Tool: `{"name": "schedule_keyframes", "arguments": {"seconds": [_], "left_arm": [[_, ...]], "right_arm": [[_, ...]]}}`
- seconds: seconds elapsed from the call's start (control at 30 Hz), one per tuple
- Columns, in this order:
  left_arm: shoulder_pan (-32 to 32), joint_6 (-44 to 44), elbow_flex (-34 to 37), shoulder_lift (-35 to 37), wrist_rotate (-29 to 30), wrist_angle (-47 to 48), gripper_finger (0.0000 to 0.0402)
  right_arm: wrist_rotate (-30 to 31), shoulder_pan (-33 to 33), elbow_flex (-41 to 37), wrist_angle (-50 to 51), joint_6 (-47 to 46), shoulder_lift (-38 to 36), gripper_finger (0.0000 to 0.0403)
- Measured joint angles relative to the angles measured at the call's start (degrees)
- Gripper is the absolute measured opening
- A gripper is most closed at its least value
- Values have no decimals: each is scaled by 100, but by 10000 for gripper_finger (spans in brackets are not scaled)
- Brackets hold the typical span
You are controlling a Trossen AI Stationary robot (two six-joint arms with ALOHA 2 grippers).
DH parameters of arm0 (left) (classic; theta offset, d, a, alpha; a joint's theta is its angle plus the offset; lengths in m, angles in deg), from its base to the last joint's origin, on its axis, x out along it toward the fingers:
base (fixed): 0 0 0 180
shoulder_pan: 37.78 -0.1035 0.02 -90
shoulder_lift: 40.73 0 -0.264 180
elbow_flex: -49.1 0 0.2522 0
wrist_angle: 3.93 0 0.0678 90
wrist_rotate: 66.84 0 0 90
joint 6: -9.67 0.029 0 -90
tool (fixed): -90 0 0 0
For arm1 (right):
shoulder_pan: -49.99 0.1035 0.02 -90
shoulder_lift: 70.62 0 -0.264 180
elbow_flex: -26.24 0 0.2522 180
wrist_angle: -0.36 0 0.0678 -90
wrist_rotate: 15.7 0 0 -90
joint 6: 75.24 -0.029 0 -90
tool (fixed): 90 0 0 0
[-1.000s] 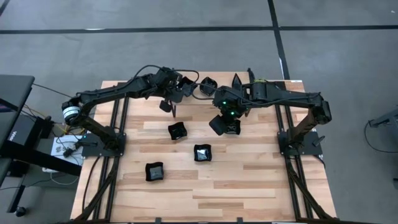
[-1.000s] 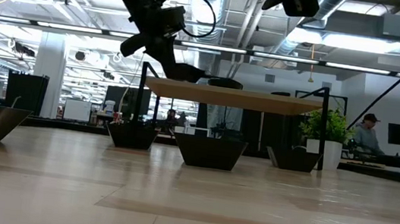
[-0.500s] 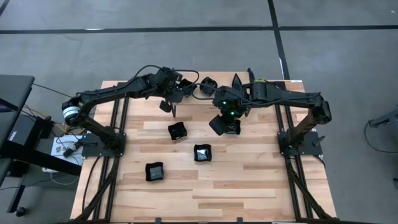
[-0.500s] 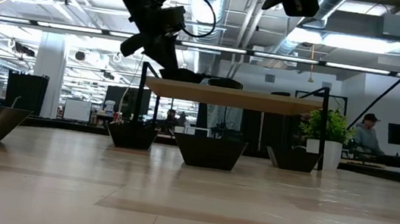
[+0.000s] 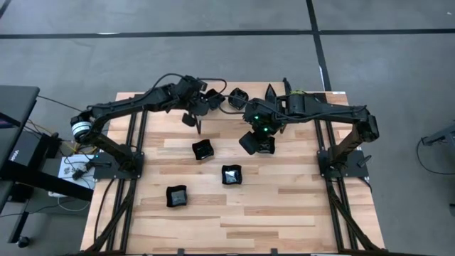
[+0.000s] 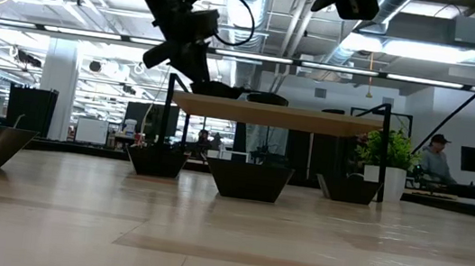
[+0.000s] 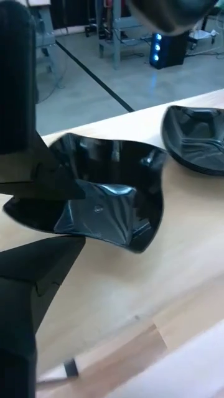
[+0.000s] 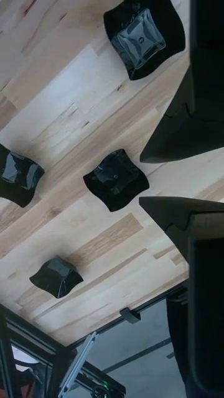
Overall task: Pick & Place Mini shaped plates
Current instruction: Put the distorted square plate on top of the shelf, then stack the distorted square plate on top of the distorted square plate on the shelf
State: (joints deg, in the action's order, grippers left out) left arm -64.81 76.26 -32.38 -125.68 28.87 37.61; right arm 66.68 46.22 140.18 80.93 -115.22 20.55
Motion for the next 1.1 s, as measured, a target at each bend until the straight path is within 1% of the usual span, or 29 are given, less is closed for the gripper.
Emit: {"name": "schedule_keyframes", "arguments": {"seconds": [0.27,0.43,0.57,0.67,0.77,0.87,1.0,1.1], "left_arm": [[51,0,0,35,97,6,104],[246,-141,0,166,389,28,104],[440,-674,0,445,597,58,104],[596,-1198,0,739,634,141,104],[814,-1959,0,1065,629,502,104],[1078,-3386,0,1365,545,889,104],[1354,-5161,0,1661,-191,1270,104],[1503,-6035,24,1813,-757,1343,104]], "right_arm": [[0,0,0,0,2,0,93],[0,0,0,2,0,0,93],[-2,0,0,4,1,0,93],[-2,0,0,4,1,0,93],[-2,0,0,4,1,0,93],[-2,0,0,13,2,0,93],[2,0,0,54,2,0,93],[2,0,0,50,92,0,93]]}}
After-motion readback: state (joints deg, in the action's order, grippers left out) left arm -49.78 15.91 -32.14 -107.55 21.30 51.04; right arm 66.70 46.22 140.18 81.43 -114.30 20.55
